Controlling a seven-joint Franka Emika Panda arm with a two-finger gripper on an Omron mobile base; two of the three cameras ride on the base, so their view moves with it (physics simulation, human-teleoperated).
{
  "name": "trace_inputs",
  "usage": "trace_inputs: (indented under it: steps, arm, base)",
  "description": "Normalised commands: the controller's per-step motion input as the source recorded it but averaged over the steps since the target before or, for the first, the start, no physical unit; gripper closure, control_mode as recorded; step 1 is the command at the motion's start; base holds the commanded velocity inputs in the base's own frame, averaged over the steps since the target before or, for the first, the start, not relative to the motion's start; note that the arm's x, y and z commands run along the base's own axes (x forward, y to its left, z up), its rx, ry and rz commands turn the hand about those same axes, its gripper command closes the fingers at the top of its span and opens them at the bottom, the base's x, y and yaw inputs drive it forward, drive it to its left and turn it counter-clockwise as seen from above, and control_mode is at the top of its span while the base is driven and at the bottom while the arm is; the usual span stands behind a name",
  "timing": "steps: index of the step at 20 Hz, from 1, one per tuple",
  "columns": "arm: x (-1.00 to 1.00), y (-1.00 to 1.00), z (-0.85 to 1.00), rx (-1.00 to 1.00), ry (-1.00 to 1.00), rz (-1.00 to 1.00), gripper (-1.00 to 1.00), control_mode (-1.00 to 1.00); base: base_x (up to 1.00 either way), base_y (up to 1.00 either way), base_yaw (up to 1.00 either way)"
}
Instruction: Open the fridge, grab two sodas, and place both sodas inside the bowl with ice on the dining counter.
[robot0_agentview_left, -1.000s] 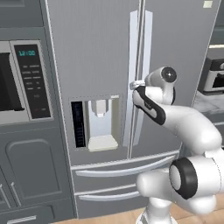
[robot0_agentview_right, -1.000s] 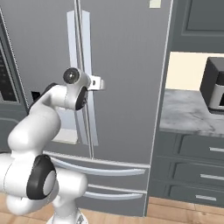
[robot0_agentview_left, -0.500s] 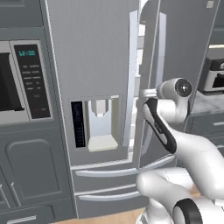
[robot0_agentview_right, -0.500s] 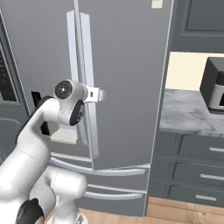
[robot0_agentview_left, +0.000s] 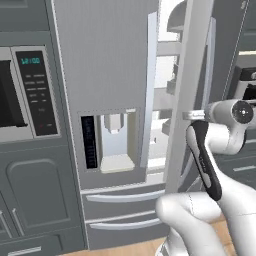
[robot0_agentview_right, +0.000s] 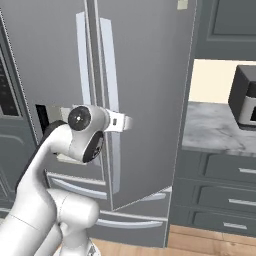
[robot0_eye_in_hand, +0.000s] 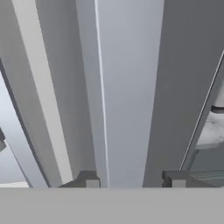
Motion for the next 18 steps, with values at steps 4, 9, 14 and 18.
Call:
trace_inputs:
  steps: [4, 9, 14, 18]
  arm:
    - [-0.73, -0.05, 0.38, 0.0, 0.07, -0.06, -1.0, -1.0]
    - [-0.78, 0.3, 0.44, -0.03, 0.0, -0.01, -1.0, -1.0]
    - [-0.37, 0.94, 0.28, -0.17, 0.06, 0.01, -1.0, -1.0]
    - [0.18, 1.0, 0.11, -0.16, 0.16, 0.11, -1.0, -1.0]
  base:
    - [0.0, 0.0, 0.0]
    - [0.0, 0.0, 0.0]
    - [0.0, 0.0, 0.0]
    - [0.0, 0.0, 0.0]
